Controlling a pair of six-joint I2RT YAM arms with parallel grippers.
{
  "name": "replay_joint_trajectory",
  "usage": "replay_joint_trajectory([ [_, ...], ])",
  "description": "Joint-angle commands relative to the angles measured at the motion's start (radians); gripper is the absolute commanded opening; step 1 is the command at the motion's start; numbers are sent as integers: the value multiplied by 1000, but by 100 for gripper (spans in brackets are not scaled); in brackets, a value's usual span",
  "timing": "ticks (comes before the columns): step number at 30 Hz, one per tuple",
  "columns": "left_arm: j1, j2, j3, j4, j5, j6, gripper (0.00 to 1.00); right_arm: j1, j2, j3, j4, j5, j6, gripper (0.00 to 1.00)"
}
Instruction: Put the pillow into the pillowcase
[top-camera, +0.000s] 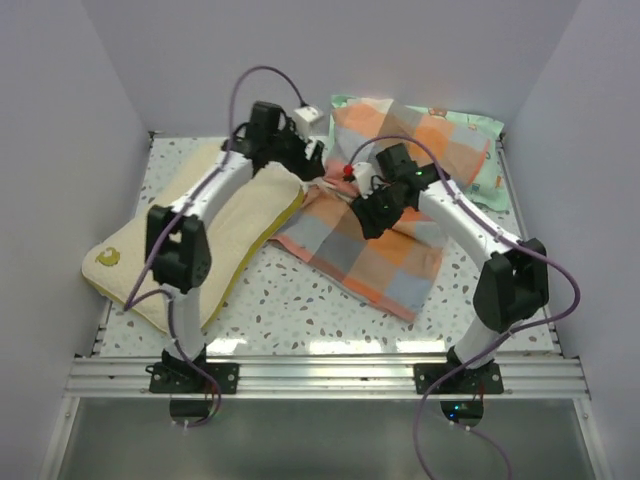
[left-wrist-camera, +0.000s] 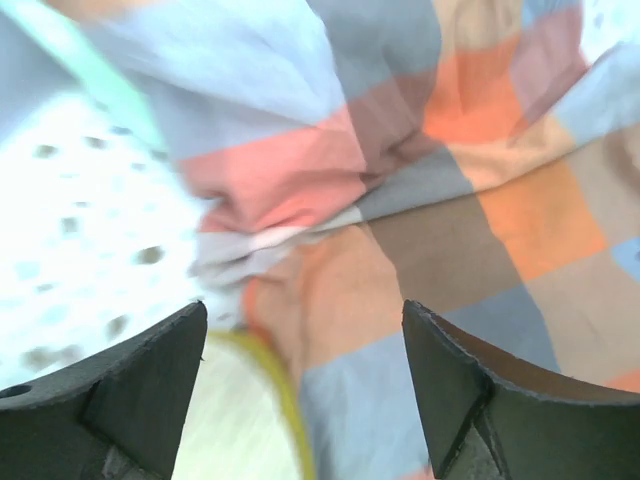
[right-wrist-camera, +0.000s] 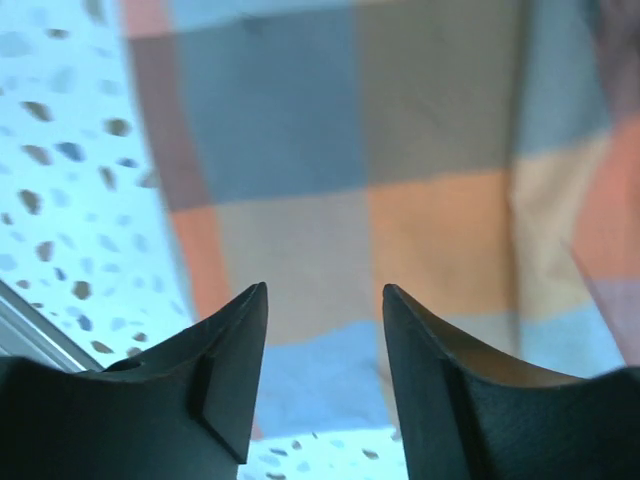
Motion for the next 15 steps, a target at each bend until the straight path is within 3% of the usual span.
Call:
replay_joint_trajectory([
  [1, 149, -286, -81, -84, 120, -82, 83, 178, -15, -65, 68, 27, 45, 52],
  [4, 218, -416, -180, -182, 80, -22, 86, 261, 13, -108, 100, 117, 34, 49],
  [7, 275, -562, -420, -179, 71, 35, 86, 361, 46, -129, 125, 182, 48, 46],
  [15, 361, -744, -688, -152, 162, 10, 87, 420, 126, -134, 166, 245, 105, 40],
])
